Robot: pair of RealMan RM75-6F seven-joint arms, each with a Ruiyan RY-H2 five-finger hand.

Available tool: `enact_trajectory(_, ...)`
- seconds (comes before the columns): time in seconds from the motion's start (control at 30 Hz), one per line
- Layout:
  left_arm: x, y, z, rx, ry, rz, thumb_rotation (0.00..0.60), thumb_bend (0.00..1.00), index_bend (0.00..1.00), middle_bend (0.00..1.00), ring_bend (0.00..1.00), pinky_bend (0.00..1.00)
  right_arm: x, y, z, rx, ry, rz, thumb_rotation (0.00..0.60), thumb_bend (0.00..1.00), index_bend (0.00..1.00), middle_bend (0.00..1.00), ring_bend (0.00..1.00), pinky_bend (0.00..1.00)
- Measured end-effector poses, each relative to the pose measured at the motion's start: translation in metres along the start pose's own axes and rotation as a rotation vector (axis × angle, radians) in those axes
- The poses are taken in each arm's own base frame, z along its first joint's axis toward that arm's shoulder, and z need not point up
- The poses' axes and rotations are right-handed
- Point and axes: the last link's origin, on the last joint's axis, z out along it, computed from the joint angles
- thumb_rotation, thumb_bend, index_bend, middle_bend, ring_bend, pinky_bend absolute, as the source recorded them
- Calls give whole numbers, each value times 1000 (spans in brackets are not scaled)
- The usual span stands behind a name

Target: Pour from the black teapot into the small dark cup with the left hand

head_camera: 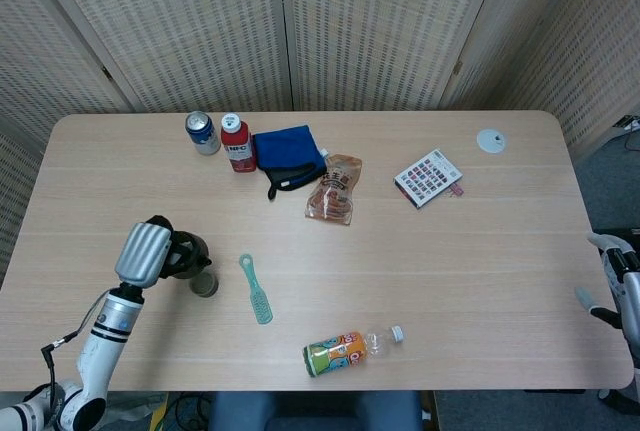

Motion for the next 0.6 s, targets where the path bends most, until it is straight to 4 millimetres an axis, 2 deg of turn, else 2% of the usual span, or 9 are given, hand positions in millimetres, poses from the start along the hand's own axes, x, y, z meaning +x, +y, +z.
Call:
enact_trajectory(0.1, 3, -4, 6, 37, -4, -57, 503, 388, 1000, 1000, 999, 441, 0, 0, 0, 0, 1, 0, 600, 155, 262, 262, 163, 157)
enact_trajectory(0.17, 4, -7, 9, 60, -9, -81, 437, 355, 1000, 1000, 998, 441, 0, 0, 0, 0, 0, 0, 600, 155, 262, 262, 163, 157)
enact_trajectory(0.37, 2, -21, 19, 130, -43, -99, 141, 223, 1000, 1000, 984, 441, 0, 1, 0, -6, 0, -1, 600, 155, 262, 262, 163, 157)
enact_trajectory(0.47, 2, -28, 24, 152, -46, -97, 48, 178, 1000, 1000, 979, 441, 0, 1, 0, -7, -1, -2, 600, 155, 262, 262, 163, 157)
enact_trajectory(0.53, 2, -33, 28, 163, -43, -94, 10, 159, 1000, 1000, 973, 441, 0, 2, 0, -8, -1, -2, 600, 155, 262, 262, 163, 157)
enact_trajectory(0.6, 1, -37, 31, 171, -38, -89, 0, 149, 1000, 1000, 961, 441, 0, 2, 0, -8, -2, -3, 600, 156, 262, 262, 163, 157)
